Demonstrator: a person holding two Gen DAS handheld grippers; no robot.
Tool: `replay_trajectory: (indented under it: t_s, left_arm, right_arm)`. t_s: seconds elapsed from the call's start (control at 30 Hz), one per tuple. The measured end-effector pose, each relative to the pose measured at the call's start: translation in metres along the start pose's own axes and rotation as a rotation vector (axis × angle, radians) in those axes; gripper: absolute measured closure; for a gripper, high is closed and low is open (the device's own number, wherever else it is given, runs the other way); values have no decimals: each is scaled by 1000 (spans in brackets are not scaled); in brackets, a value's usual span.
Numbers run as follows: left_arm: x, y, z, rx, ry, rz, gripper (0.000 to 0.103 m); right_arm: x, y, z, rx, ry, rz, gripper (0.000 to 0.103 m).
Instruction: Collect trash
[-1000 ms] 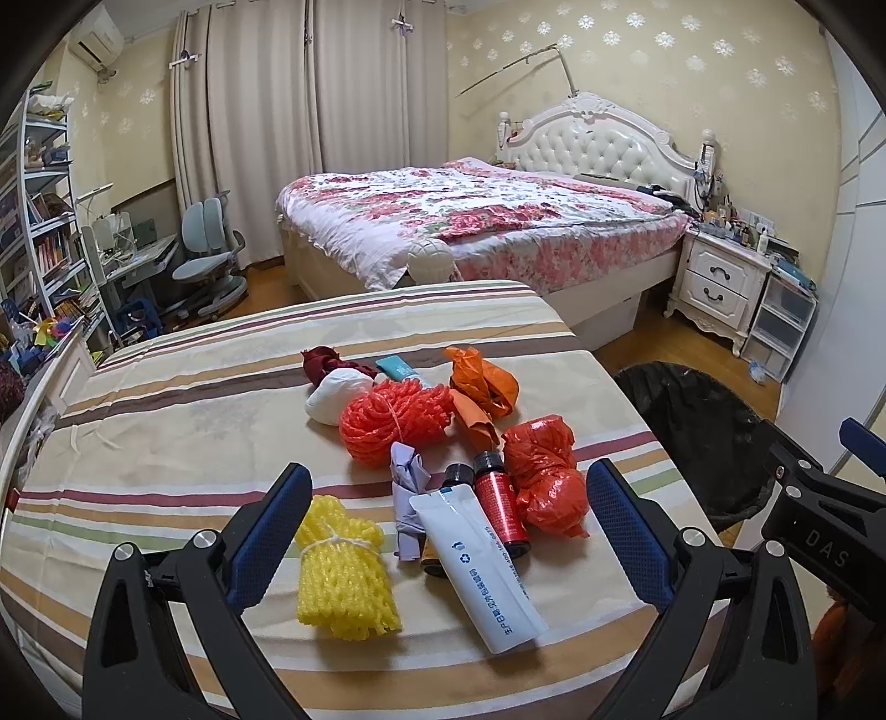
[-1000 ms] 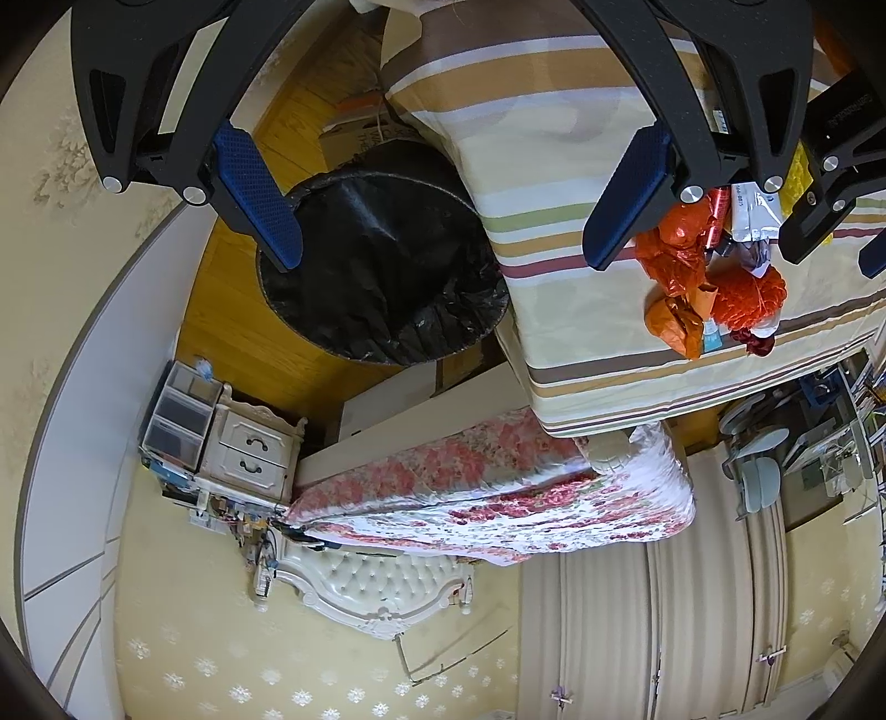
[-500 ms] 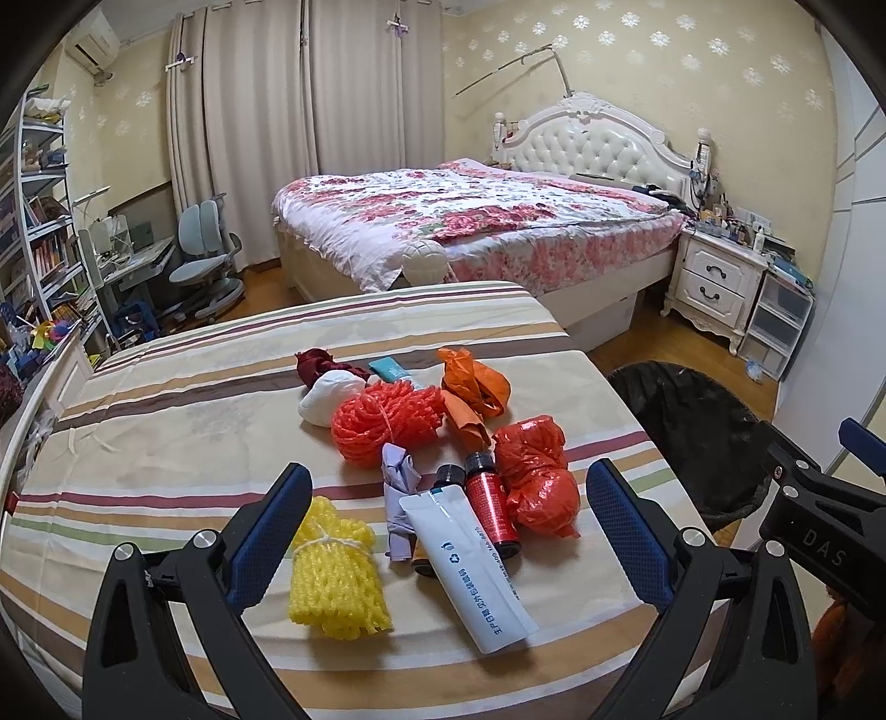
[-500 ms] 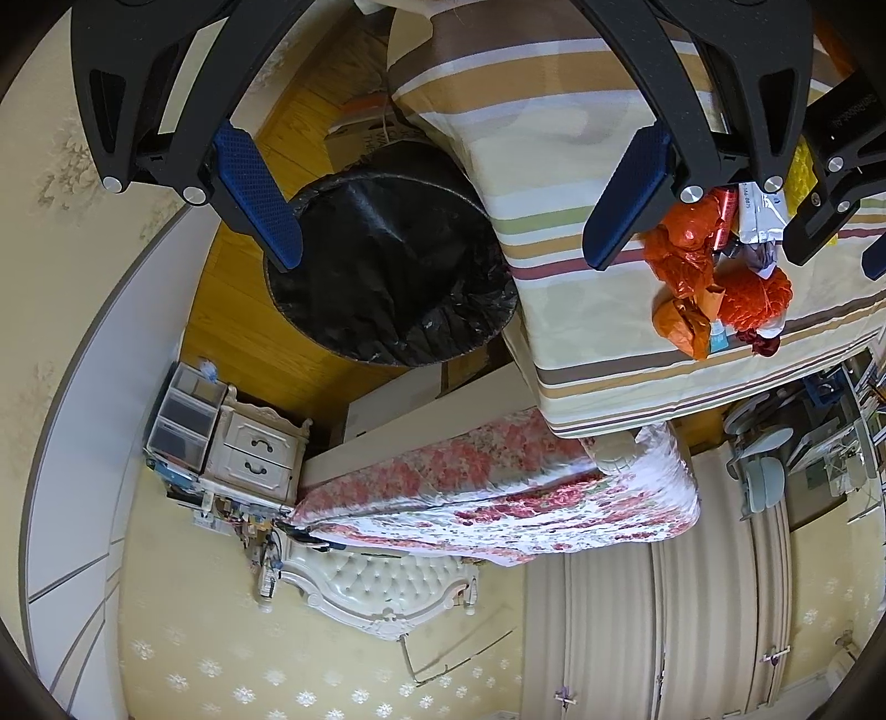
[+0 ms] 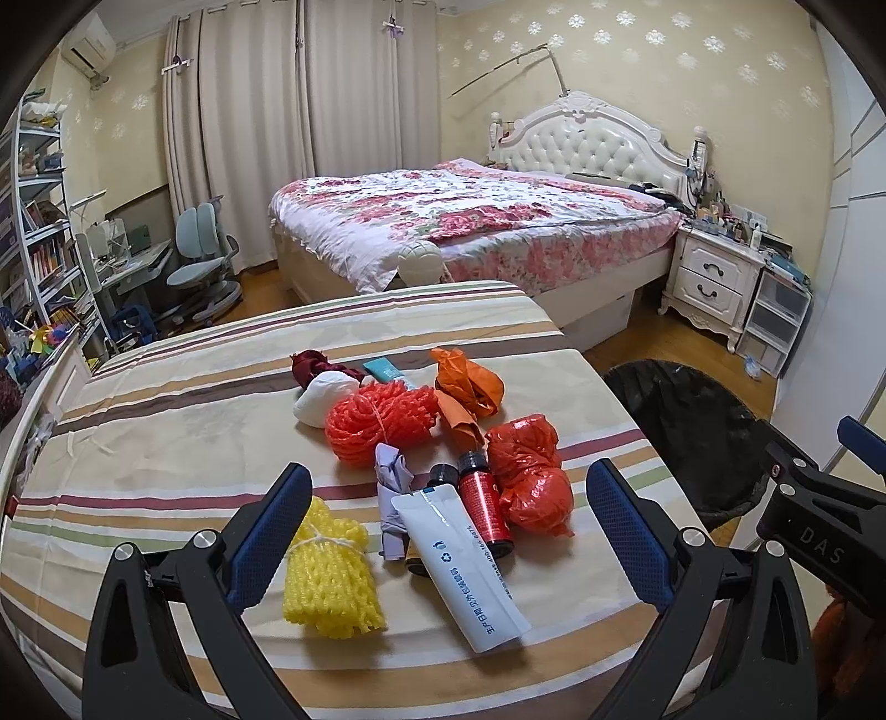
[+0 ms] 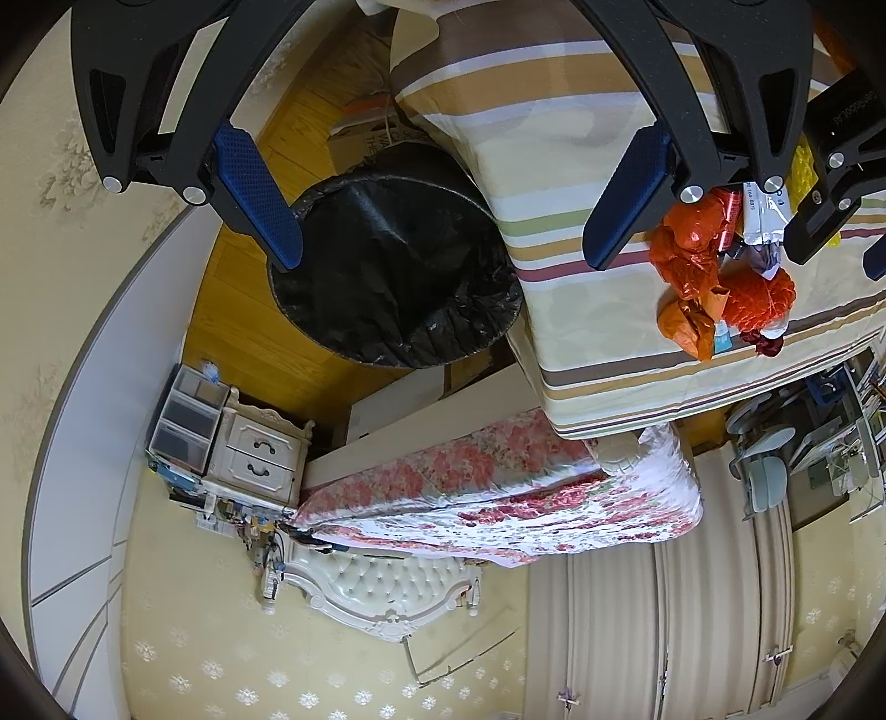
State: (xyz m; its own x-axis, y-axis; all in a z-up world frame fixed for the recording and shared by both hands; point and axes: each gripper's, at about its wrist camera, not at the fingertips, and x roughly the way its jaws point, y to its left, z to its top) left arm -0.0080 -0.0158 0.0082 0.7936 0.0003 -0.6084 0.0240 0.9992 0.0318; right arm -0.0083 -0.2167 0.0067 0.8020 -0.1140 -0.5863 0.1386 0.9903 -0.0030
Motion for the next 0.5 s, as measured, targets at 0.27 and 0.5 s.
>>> replay_trajectory:
  t_s: [0.27,0.5]
  left_arm:
    - [0,0,-1,-1,0,1,6]
    - [1,0,-1,0,-1,1,6]
  right_arm:
    - [0,1,0,1,1,-1,4]
    - [0,0,0,2,1,-1,4]
